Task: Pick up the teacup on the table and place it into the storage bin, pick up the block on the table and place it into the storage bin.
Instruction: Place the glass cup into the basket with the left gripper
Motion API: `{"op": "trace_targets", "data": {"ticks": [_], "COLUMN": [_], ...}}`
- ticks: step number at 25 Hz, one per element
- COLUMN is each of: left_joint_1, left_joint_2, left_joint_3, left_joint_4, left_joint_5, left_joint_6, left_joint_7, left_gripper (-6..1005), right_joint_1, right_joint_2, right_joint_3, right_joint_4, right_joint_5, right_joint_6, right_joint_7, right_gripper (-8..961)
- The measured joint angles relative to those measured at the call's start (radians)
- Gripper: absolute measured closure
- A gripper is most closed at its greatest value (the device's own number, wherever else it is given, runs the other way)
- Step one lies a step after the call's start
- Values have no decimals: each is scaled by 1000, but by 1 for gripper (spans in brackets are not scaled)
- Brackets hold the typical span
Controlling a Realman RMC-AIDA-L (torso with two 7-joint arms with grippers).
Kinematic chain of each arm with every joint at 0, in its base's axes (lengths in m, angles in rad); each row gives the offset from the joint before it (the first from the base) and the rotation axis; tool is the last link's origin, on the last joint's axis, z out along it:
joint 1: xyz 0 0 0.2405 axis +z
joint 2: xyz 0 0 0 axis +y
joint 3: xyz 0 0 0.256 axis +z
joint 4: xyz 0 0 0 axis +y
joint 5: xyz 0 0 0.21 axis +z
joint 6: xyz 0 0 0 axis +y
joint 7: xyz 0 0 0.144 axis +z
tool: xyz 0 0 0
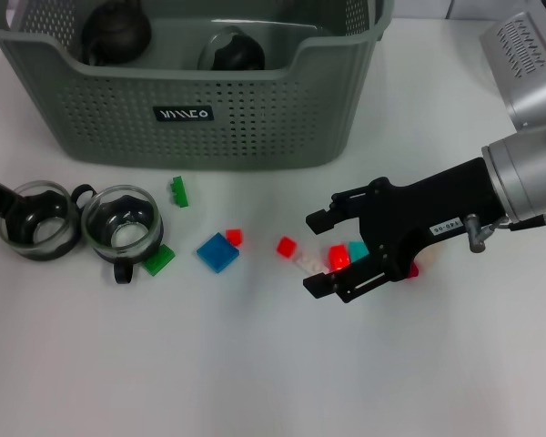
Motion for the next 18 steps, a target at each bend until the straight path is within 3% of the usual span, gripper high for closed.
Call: {"op": "trace_targets", "data": {"ticks": [10, 18], "left_joint_1": [23, 30], "left_joint_2": [-8, -11], "left_joint_3": [-42, -343], "left_joint_4": [97, 315], "left_joint_5": [-7, -270], "left_joint_6": [72, 459], "left_joint_7": [-11, 91], "left_gripper": [948, 949], "right_joint_1": [4, 8], "right_joint_2": [-2, -34], "right_joint_3": [4, 9], "right_joint_4": [-1, 0], "right_joint_5": [-1, -1], "right_joint_6": [2, -37], "right_joint_7": [-3, 8], "right_gripper": [38, 39]}}
